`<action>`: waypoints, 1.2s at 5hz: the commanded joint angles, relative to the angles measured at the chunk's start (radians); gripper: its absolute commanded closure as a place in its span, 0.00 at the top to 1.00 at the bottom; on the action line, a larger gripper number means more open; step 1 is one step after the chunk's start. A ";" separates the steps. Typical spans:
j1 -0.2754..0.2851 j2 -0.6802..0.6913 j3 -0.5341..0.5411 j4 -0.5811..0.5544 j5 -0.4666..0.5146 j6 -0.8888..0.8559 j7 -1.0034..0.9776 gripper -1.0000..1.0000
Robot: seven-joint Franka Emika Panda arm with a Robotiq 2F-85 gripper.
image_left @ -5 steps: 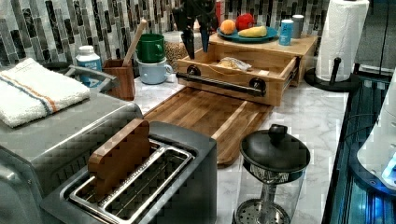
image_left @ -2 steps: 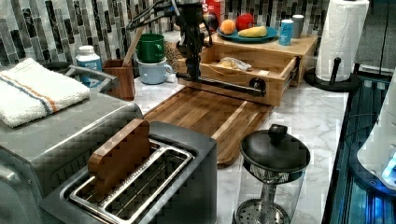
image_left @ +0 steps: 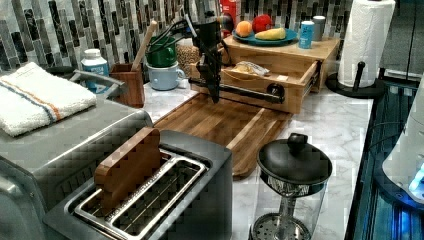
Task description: Close the drawer.
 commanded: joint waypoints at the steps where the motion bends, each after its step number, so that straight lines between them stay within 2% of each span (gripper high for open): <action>1: -0.088 0.017 -0.041 0.023 0.051 0.049 -0.209 0.00; 3: -0.160 0.024 -0.050 0.051 0.039 0.028 -0.277 0.00; 5: -0.273 0.061 -0.076 0.121 0.037 0.011 -0.369 0.00; 6: -0.250 0.107 -0.195 0.181 0.081 0.006 -0.459 0.00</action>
